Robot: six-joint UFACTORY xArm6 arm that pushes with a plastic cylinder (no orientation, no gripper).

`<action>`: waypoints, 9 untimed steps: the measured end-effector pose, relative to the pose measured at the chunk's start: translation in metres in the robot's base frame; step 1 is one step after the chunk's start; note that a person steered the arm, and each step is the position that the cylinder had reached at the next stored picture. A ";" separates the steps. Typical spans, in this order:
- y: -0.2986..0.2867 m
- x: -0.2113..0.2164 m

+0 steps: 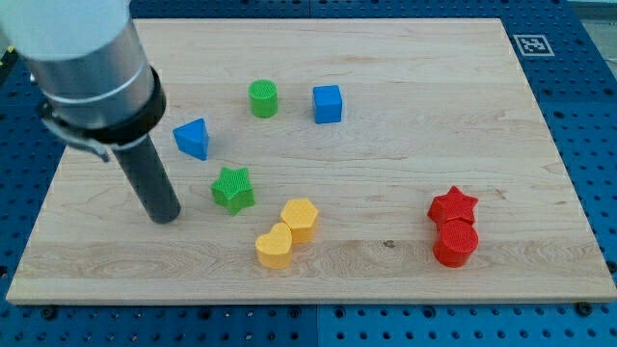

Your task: Move the green star into the green circle

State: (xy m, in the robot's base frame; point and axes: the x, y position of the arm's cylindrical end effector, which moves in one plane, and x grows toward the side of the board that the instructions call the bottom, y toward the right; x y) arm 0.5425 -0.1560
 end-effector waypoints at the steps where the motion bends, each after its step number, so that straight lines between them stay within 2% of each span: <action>1: 0.029 -0.004; 4: 0.125 -0.012; 5: 0.127 -0.022; 7: 0.066 -0.022; 9: 0.053 -0.024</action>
State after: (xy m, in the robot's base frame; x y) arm 0.5189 -0.1029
